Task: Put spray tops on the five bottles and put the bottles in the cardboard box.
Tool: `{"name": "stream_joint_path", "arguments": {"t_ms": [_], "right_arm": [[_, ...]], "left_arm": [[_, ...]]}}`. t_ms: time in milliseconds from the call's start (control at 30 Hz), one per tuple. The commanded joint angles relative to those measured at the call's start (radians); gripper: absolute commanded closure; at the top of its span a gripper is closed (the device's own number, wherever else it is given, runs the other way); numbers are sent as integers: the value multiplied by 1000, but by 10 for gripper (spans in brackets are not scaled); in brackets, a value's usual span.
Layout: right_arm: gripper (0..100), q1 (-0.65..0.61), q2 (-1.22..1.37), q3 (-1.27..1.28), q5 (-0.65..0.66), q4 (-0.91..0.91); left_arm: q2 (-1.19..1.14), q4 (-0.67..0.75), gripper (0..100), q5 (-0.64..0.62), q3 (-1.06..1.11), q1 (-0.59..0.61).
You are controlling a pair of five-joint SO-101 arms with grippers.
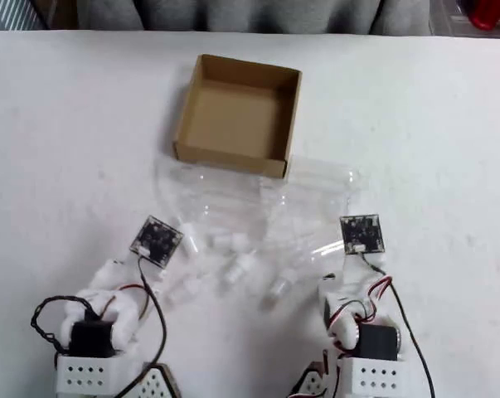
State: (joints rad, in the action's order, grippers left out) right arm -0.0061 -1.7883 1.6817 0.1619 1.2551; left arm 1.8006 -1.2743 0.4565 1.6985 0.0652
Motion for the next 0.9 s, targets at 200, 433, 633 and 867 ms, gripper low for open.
{"name": "stream_joint_path", "arguments": {"t_ms": [200, 433, 633, 867], "right_arm": [[973, 22, -10, -5, 0, -53], [972, 22, -10, -3, 0, -51], [972, 22, -10, -2, 0, -51], [972, 22, -10, 0, 0, -51]], "left_arm": [[21, 247, 973, 5, -5, -19], [21, 381, 973, -92, -48, -54], [19, 269, 973, -313, -209, -171], [18, 261, 972, -440, -281, -320]]}}
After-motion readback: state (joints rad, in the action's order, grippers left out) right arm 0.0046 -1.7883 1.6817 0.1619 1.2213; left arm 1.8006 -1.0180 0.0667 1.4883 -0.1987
